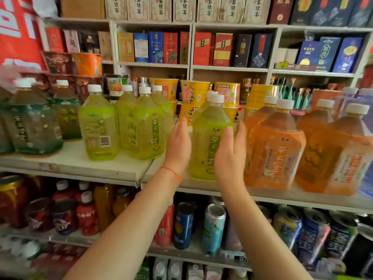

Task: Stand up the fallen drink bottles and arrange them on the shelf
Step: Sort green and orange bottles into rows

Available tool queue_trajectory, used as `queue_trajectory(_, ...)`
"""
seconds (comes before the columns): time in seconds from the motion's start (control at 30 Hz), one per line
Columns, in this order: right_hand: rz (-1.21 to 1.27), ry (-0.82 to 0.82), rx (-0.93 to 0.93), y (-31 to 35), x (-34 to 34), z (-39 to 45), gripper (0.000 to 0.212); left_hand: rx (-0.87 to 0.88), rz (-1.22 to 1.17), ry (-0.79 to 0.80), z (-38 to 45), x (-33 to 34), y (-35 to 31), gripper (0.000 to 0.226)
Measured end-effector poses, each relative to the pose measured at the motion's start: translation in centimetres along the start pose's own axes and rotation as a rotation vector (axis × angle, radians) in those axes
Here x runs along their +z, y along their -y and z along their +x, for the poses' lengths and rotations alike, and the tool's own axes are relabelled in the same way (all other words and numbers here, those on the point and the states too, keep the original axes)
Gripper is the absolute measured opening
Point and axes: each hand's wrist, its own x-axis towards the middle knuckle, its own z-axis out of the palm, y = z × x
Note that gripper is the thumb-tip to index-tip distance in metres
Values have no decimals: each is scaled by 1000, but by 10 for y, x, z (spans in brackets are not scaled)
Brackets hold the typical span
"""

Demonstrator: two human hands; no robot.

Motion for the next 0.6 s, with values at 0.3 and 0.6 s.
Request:
queue_trajectory(0.3,-330,78,-596,7,94,-8,51,462,416,-235,33,-129,-20,31)
queue_trajectory(0.6,-417,310,-8,-6,182,21,123,680,1045,-158,87,-223,-5,45)
